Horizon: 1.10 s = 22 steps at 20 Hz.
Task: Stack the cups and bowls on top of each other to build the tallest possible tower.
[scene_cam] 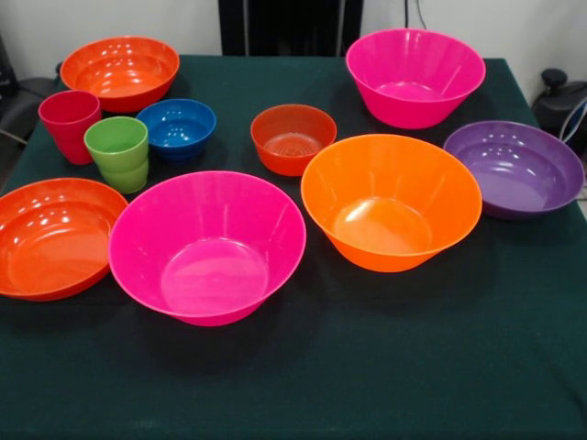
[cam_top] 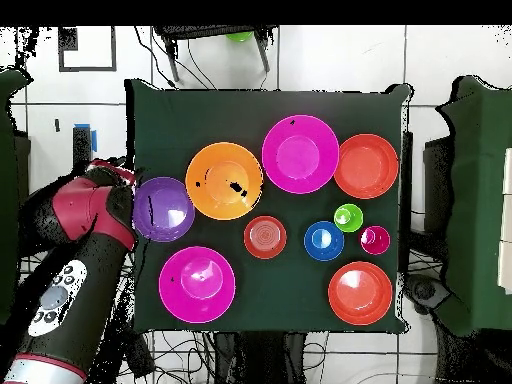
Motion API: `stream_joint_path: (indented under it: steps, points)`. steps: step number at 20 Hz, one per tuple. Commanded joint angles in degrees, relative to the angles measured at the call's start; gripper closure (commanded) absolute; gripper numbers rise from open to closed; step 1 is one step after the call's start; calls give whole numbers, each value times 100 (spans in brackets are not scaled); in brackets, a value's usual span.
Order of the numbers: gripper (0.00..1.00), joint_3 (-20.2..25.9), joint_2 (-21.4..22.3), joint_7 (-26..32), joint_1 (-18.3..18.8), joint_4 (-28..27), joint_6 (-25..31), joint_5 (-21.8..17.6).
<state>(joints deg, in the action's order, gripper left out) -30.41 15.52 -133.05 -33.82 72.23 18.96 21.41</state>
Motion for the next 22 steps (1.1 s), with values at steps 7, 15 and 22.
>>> stream_joint_path:
  steps: [7,15,22]
  points:
    - [0,800,-709,-131,27,-399,316,-394]
    - [0,736,-739,-79,70,-272,123,-486]
    - [0,825,-651,26,175,-150,-22,-595]
